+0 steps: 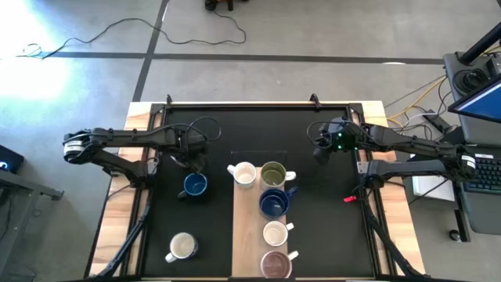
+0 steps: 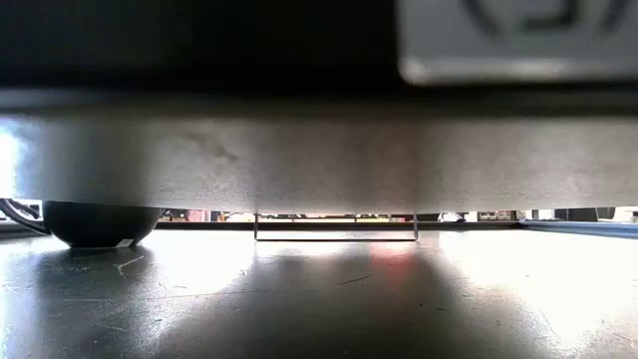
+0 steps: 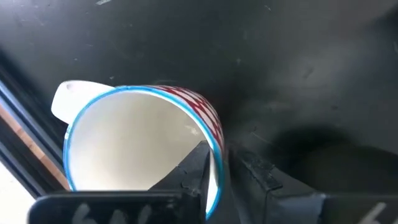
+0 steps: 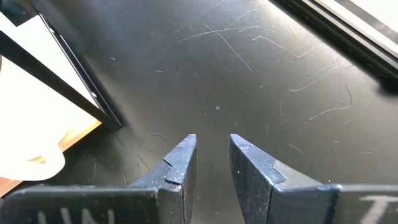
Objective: Place coffee mugs
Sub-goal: Put the red patterned mug on the shelf
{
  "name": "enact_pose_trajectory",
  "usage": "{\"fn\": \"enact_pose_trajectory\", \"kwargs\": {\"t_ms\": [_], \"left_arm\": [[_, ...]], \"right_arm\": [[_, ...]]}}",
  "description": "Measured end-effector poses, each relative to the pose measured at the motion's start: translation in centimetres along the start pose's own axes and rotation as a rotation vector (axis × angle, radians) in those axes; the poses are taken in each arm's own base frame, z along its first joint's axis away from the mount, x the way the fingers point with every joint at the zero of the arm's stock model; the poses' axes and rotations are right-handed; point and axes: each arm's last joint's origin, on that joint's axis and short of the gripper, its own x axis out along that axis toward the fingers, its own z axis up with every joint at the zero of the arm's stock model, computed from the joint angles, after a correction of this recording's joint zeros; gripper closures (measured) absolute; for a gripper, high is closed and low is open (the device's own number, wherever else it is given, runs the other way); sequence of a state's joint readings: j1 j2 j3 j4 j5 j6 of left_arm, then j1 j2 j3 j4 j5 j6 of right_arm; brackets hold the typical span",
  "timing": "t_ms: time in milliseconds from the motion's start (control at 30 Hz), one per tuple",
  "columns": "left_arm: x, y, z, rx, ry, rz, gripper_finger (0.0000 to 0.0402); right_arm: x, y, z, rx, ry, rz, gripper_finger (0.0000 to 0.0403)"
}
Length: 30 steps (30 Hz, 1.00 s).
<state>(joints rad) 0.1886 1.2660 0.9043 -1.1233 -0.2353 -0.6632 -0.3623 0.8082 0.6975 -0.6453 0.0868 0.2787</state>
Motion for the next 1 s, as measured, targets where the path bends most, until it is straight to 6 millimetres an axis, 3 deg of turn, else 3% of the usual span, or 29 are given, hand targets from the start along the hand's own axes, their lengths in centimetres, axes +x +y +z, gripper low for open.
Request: {"fn": "enact_pose_trajectory", "kwargs": {"t_ms": [200, 367, 533, 733, 1000], "left_arm": [[-1.5, -0.3, 0.4, 0.051, -0.023, -0.032, 0.0309], [-2.9, -0.2, -0.2, 0.251, 0.013, -0.007, 0.0279], [-3.0, 0.4, -1.1, 0.422, 0.057, 0.017, 0.0276], [-3.1, 0.7, -1.4, 0.510, 0.050, 0.010, 0.0278], [-1.2, 0.9, -2.3, 0.553, 0.108, 0.029, 0.0278]], "right_arm": [[0.0, 0.0, 0.0, 0.000, 0.000, 0.000, 0.0319], [0.0, 0.0, 0.0, 0.000, 0.000, 0.000, 0.0319], [0.0, 0.0, 0.0, 0.000, 0.000, 0.000, 0.0319], [0.0, 0.0, 0.0, 0.000, 0.000, 0.000, 0.0319], [0.0, 0.0, 0.0, -0.001, 0.000, 0.000, 0.0319]]}}
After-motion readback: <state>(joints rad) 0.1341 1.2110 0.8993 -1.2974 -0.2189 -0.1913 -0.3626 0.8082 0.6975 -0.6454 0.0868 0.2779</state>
